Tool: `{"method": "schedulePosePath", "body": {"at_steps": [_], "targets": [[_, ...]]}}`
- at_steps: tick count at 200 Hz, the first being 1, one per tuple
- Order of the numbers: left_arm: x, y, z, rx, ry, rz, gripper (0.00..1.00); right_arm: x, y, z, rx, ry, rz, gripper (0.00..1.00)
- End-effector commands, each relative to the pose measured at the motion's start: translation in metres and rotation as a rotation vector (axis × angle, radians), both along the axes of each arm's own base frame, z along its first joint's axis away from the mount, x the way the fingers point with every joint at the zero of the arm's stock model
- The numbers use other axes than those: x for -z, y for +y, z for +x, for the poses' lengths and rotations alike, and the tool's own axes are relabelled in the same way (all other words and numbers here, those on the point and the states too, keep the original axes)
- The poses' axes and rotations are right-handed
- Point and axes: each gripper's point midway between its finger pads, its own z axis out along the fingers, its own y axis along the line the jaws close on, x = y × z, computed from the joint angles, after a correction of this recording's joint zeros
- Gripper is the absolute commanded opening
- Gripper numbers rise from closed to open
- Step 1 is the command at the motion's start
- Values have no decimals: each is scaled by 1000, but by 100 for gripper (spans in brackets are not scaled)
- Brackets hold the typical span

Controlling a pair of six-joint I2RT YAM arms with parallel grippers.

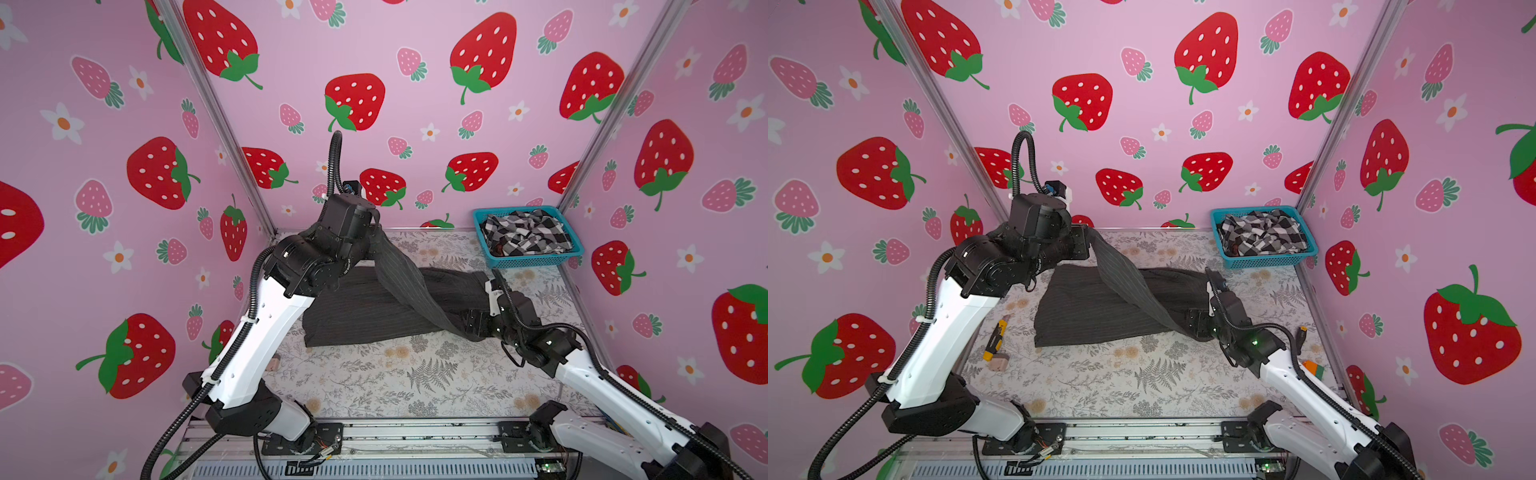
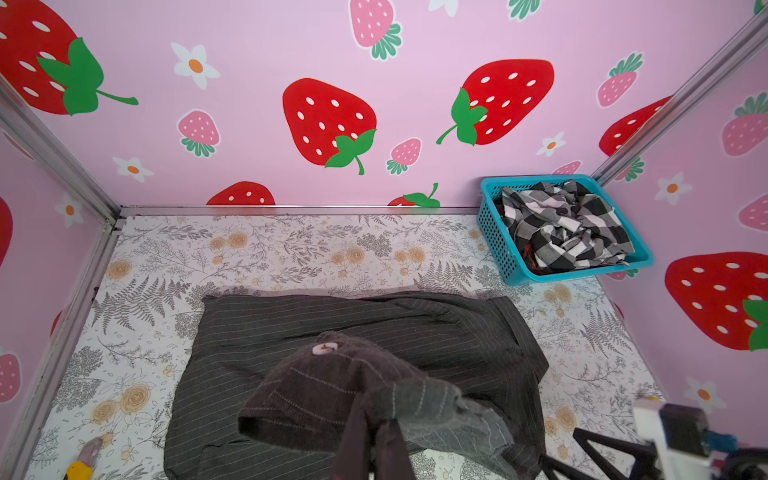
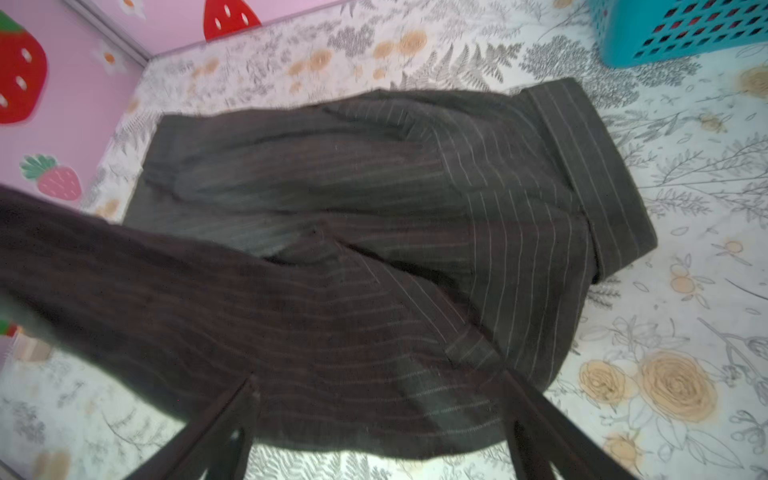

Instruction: Fold and stack the long sleeve shirts

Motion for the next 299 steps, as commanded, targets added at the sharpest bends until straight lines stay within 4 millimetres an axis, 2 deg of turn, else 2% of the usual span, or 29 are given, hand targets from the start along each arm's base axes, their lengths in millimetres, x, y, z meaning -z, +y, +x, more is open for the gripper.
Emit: {"method": "schedulePosePath", "body": {"at_steps": [1,24,39,53,77,90,105,132,152,184,202,225,267,299], "targets": [[-21,7,-7,-7,-28,-54,0,6,-10,-1,62,-25,-56,100],[-28,10,-7,-15,-38,-64,0,16,-12,-5,64,19,-105,100],[-29,10,-5,-14,-43,-63,0,21,-21,-6,123,52,-124,100],[-28,6,-2,1,-47,-64,0,24,-36,-2,219,115,-132,100],[-30,2,0,27,-65,-81,0,44,-64,8,343,316,-54,100],[-29,3,1,26,-65,-82,0,55,-65,15,350,389,18,99],[-29,0,2,41,-61,-92,0,67,-57,19,333,455,95,98],[-28,-4,3,62,-66,-102,0,89,-37,19,305,560,214,88],[-26,-4,4,62,-67,-99,0,88,-27,24,292,565,283,81],[-18,-5,10,58,-55,-89,0,92,-22,22,288,599,312,60],[-17,-4,13,54,-55,-88,0,102,-25,20,305,621,328,48],[-17,-1,18,43,-55,-90,0,109,-31,26,328,627,356,33],[-15,6,29,17,-47,-94,0,94,-48,60,355,578,344,0],[7,37,40,-133,51,-45,0,71,-70,91,389,520,358,0]]}}
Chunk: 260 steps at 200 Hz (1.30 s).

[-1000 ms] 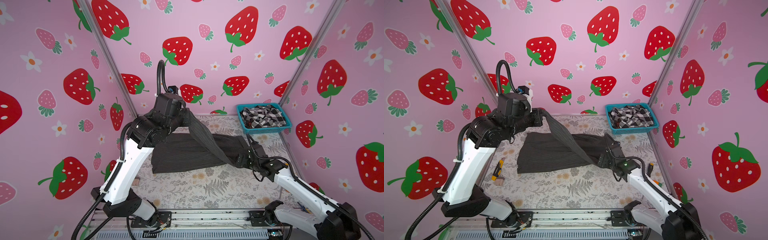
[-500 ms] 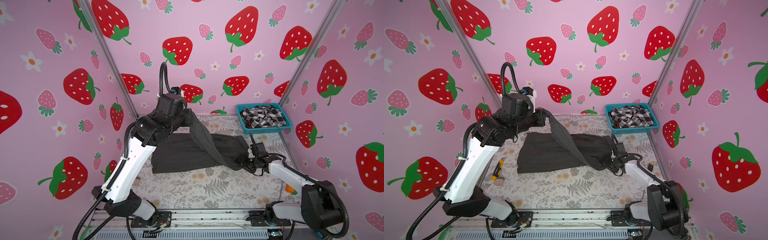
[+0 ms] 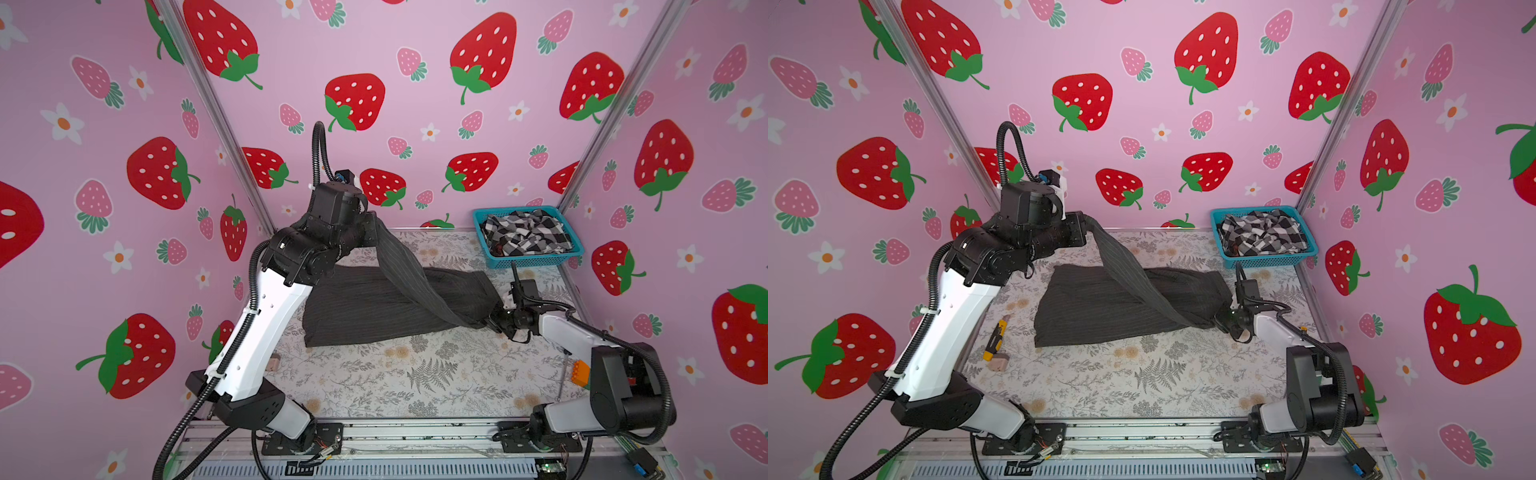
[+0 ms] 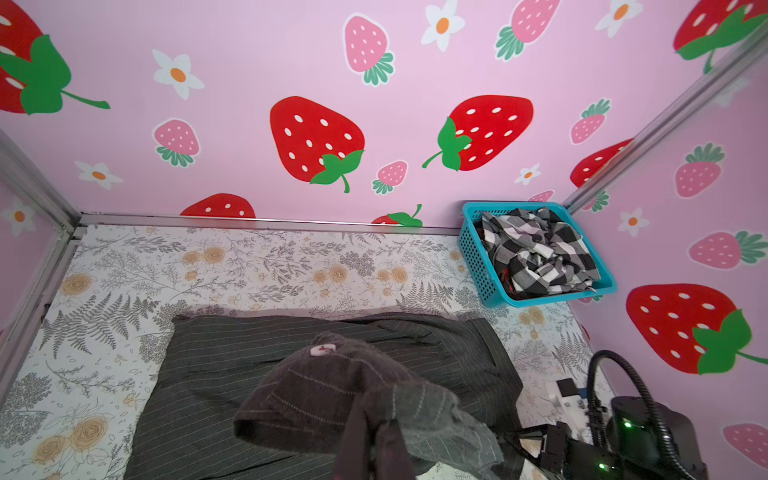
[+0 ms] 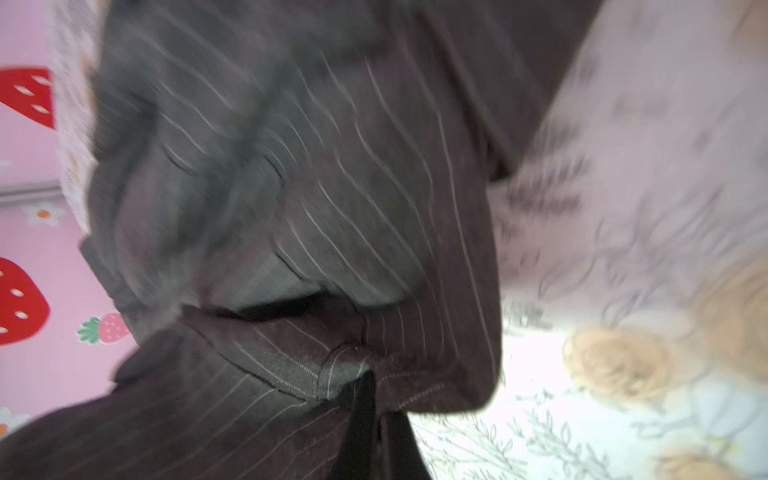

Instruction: Fold and stack the long sleeve shirts

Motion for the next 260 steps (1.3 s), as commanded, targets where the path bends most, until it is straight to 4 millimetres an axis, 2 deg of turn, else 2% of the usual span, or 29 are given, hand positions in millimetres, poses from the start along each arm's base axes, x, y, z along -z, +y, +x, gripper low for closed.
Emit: {"method": "schedulePosePath", "body": {"at_steps": [1,28,60,82,99,130,158,180,194,206,232,246,260], "targets": [[11,24,7,-111,64,28,0,-22,-14,25,18,-56,-8,0],[36,35,0,-144,134,49,0,-28,-19,52,2,-69,-20,0],[87,66,-3,-240,262,40,0,-22,-16,77,-26,-63,-23,0],[115,77,11,-256,305,-47,0,-16,-12,86,-45,-53,-15,0],[124,68,29,-194,271,-125,0,-13,-12,86,-42,-50,-10,0],[108,56,73,-134,130,-158,0,-11,-7,82,-44,-54,32,0],[63,38,112,-65,12,-219,0,-25,0,86,-33,-116,112,0],[25,28,123,2,-87,-255,0,-37,-3,89,-7,-171,159,0],[25,42,119,-36,-117,-221,0,-44,-6,87,30,-219,224,0],[45,64,112,-97,-113,-223,0,-46,-9,83,67,-249,265,0],[148,119,83,-257,31,-279,0,-30,-10,72,95,-252,296,0],[194,139,64,-329,93,-282,0,-21,-8,67,99,-246,315,0],[237,151,45,-394,164,-258,0,-12,-7,64,95,-238,328,0]]}}
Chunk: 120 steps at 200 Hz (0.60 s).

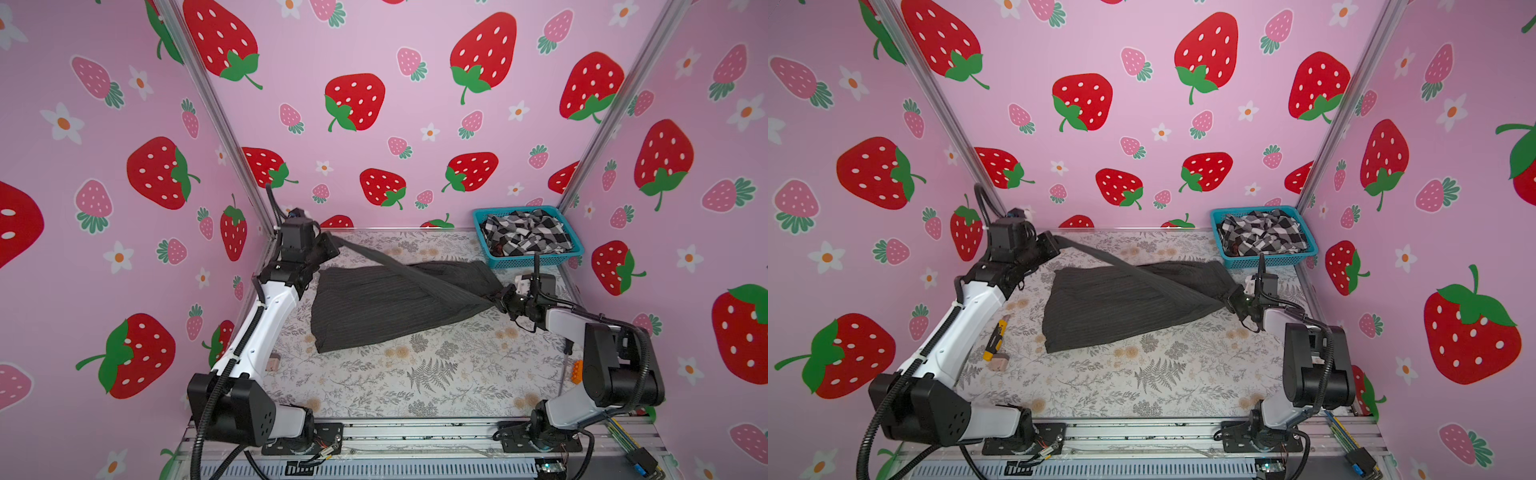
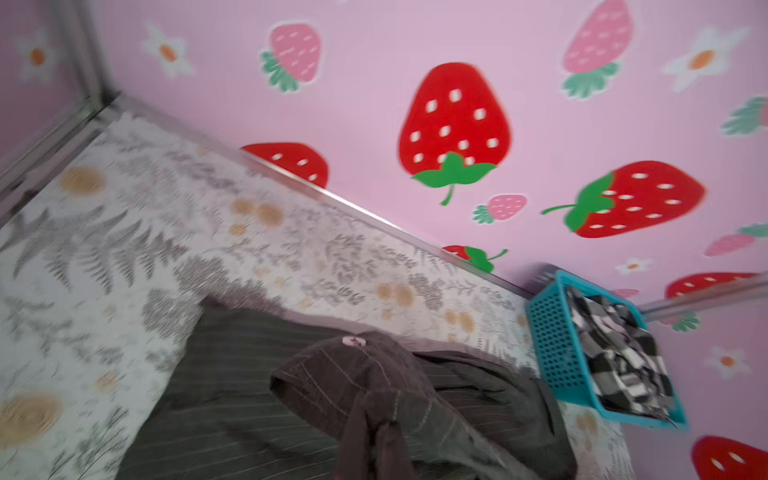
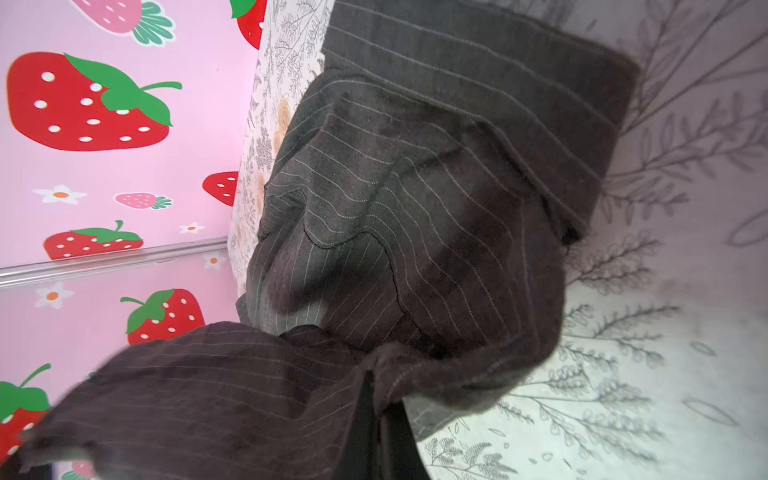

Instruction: Fold and stack the long sleeve shirts

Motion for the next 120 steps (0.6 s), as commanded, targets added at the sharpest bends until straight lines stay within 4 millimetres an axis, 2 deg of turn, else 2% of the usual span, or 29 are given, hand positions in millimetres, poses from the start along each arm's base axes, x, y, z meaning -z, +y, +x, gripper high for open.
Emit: {"method": "schedulePosePath", "body": {"at_steps": [1,21,74,87,120], "targets": [[56,17,-17,-98,75,-20,0,-3,5,6,9,-50,65,0],[93,22,-33,-125,141,-25,0,2,5,5,2,-53,63,0],[126,20,-42,-113,186,-46,0,14,11,-2,-46,-31,31,0],[124,17,-37,-97,177,-61,0,14,11,-1,-54,-26,29,0],[91,21,-15,-66,137,-1,0,0,12,14,-61,-53,29,0]]}}
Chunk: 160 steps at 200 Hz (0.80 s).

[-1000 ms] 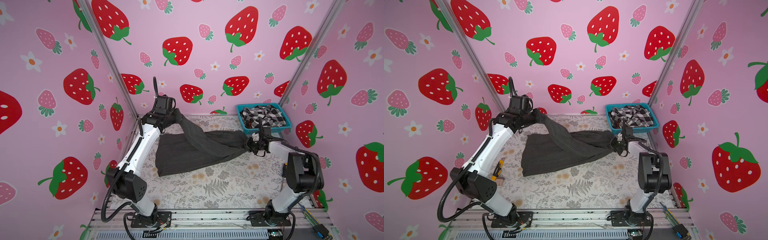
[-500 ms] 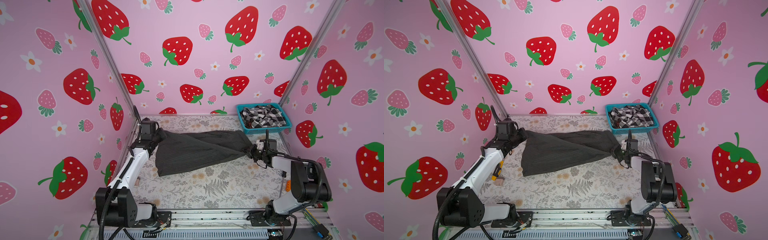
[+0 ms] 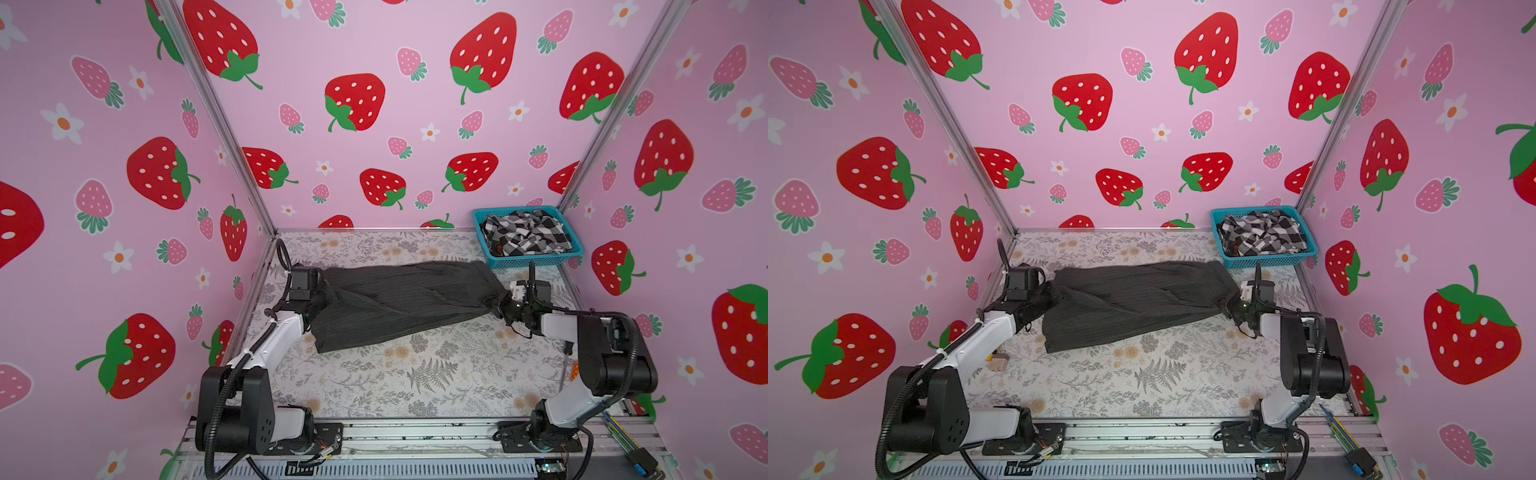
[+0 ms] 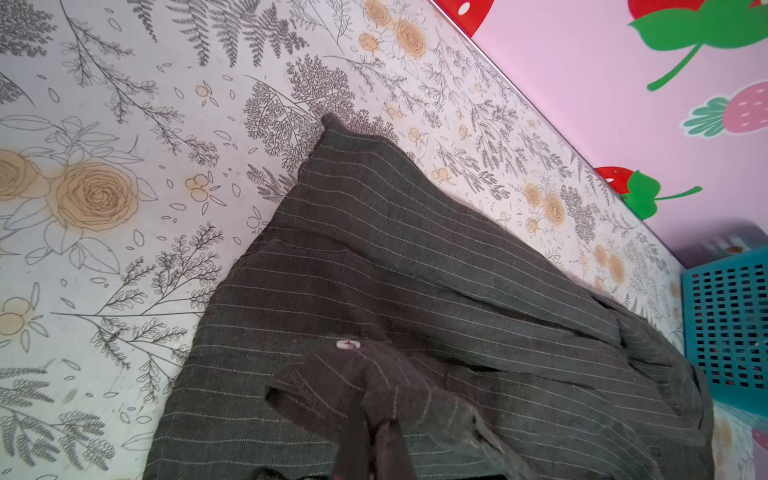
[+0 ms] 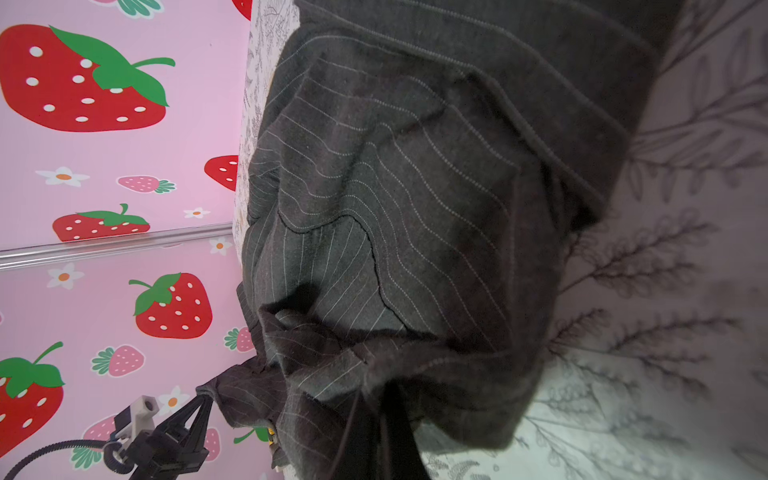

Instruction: Fold and stack the long sleeve shirts

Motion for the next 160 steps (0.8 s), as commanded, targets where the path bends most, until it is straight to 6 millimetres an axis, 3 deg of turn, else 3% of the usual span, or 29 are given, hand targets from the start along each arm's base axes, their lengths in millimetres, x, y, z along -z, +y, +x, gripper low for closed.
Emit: {"method": "schedulePosePath", "body": {"at_steps": [1,14,91,102,113,136,152,160], "targets": [[-38,5,24,24,-81,38,0,-16,4,14,-20,-42,1,0],[-35,9,19,25,-74,49,0,-16,3,16,-21,-43,-13,0],[43,12,-64,-83,116,-44,1,18,5,-11,-48,12,-45,0],[46,11,-74,-104,131,-64,32,21,7,-13,-57,16,-46,0],[44,15,-82,-128,135,-55,47,20,10,-14,-68,14,-49,10],[19,26,-90,-165,98,-8,60,16,6,-19,-61,8,-94,47],[0,36,-95,-190,98,63,67,13,2,-21,-67,6,-137,55],[-5,40,-94,-202,110,86,97,11,0,-22,-73,7,-155,58]]}}
